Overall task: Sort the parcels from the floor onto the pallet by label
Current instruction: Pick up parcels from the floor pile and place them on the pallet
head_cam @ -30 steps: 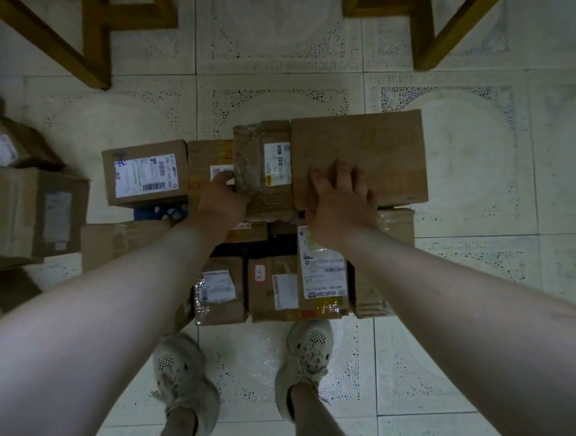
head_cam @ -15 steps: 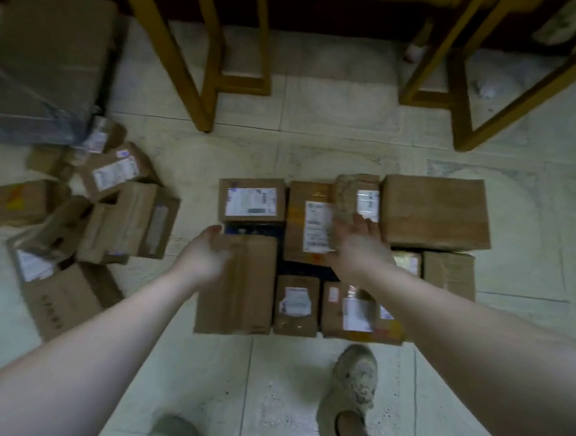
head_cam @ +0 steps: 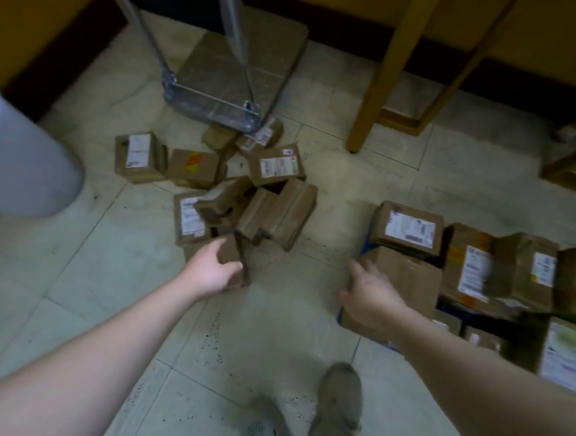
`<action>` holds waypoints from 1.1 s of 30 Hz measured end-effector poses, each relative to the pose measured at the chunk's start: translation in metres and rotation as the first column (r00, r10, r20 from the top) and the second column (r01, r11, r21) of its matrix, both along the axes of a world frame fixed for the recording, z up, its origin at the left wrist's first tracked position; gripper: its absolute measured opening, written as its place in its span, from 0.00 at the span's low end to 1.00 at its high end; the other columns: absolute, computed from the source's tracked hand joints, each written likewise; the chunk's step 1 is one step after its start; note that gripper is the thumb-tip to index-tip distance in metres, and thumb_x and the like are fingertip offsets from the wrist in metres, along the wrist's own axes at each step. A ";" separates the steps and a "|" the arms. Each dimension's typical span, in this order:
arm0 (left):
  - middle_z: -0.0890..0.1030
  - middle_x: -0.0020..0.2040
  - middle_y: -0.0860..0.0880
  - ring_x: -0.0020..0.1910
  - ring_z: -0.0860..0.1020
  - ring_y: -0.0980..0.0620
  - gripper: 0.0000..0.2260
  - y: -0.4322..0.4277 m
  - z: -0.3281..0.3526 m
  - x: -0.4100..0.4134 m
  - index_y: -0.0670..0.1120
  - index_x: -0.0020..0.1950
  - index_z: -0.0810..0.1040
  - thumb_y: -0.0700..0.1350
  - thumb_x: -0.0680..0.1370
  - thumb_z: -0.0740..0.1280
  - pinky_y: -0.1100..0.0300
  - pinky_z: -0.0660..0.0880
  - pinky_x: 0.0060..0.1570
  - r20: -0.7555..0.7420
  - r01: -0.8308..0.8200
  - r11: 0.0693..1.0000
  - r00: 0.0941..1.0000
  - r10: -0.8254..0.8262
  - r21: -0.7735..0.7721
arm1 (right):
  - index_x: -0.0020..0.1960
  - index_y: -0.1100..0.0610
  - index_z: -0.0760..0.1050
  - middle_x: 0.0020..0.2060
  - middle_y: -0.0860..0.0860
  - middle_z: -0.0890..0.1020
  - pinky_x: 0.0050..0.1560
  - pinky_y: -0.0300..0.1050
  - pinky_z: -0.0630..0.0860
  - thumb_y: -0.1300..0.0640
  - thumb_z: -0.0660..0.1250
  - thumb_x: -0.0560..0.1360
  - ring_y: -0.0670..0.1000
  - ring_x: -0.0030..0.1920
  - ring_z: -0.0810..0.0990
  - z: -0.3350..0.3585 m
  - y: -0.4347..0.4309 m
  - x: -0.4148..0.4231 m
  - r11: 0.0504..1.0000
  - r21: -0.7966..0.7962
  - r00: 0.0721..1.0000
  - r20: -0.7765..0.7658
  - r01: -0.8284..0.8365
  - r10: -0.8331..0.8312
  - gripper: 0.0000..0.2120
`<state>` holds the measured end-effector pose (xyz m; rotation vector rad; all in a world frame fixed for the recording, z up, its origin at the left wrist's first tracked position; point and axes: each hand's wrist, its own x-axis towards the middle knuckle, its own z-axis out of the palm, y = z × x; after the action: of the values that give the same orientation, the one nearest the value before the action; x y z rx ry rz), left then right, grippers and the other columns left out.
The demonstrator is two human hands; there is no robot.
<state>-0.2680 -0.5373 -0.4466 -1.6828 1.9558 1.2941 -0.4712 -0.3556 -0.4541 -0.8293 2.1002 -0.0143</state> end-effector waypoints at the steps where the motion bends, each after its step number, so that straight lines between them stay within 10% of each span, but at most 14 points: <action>1: 0.66 0.73 0.44 0.68 0.68 0.43 0.31 -0.007 -0.003 0.006 0.49 0.76 0.59 0.49 0.76 0.68 0.49 0.67 0.67 0.001 -0.012 1.000 1.000 0.011 0.009 | 0.78 0.46 0.48 0.78 0.53 0.51 0.72 0.54 0.58 0.48 0.62 0.78 0.57 0.76 0.52 -0.006 -0.009 0.006 1.000 -0.002 1.000 0.011 0.006 -0.006 0.34; 6: 0.63 0.74 0.45 0.70 0.66 0.43 0.30 -0.031 -0.029 -0.001 0.50 0.76 0.58 0.50 0.77 0.67 0.51 0.65 0.67 0.033 -0.004 0.999 0.999 0.003 0.038 | 0.78 0.46 0.50 0.76 0.53 0.56 0.68 0.50 0.67 0.45 0.63 0.77 0.57 0.73 0.60 -0.042 -0.037 0.012 0.997 -0.004 0.994 0.082 0.071 -0.070 0.34; 10: 0.64 0.74 0.45 0.69 0.67 0.44 0.30 -0.048 -0.059 -0.032 0.50 0.76 0.59 0.48 0.76 0.67 0.52 0.65 0.66 0.037 0.021 0.994 0.999 -0.026 0.110 | 0.78 0.48 0.50 0.75 0.53 0.58 0.41 0.43 0.76 0.44 0.61 0.77 0.57 0.64 0.71 -0.086 -0.058 -0.001 0.983 0.031 0.966 0.182 0.178 -0.181 0.34; 14: 0.65 0.73 0.47 0.68 0.68 0.47 0.30 -0.065 -0.094 -0.066 0.51 0.76 0.59 0.47 0.77 0.67 0.61 0.65 0.61 0.070 0.096 0.983 0.992 -0.108 0.157 | 0.78 0.51 0.52 0.74 0.55 0.60 0.62 0.49 0.72 0.45 0.62 0.78 0.58 0.68 0.67 -0.130 -0.082 -0.019 0.945 0.073 0.909 0.256 0.320 -0.328 0.33; 17: 0.69 0.69 0.49 0.47 0.75 0.58 0.28 -0.080 -0.122 -0.091 0.52 0.76 0.59 0.47 0.78 0.66 0.77 0.68 0.40 0.090 0.079 0.979 0.991 -0.097 0.185 | 0.77 0.54 0.54 0.73 0.58 0.63 0.63 0.48 0.69 0.47 0.62 0.78 0.59 0.67 0.68 -0.158 -0.099 -0.028 0.926 0.065 0.877 0.303 0.372 -0.373 0.32; 21: 0.65 0.73 0.46 0.64 0.70 0.49 0.28 -0.101 -0.165 -0.121 0.50 0.77 0.56 0.49 0.79 0.64 0.59 0.71 0.58 0.153 0.132 0.972 0.975 -0.162 0.192 | 0.77 0.56 0.54 0.72 0.59 0.65 0.62 0.43 0.65 0.47 0.63 0.78 0.59 0.69 0.67 -0.197 -0.123 -0.035 0.903 0.054 0.843 0.337 0.427 -0.419 0.33; 33: 0.72 0.67 0.47 0.54 0.75 0.49 0.25 -0.139 -0.297 -0.168 0.48 0.74 0.61 0.51 0.79 0.63 0.58 0.75 0.45 0.095 -0.027 0.977 0.995 0.007 0.210 | 0.77 0.53 0.52 0.70 0.55 0.68 0.67 0.53 0.69 0.54 0.65 0.77 0.56 0.66 0.70 -0.313 -0.195 -0.031 0.687 0.069 0.541 0.561 0.723 -0.626 0.34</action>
<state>-0.4360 -0.6762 -0.7432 -1.6287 1.6887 1.3499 -0.5024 -0.5505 -0.7667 -0.0012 1.7318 -0.7858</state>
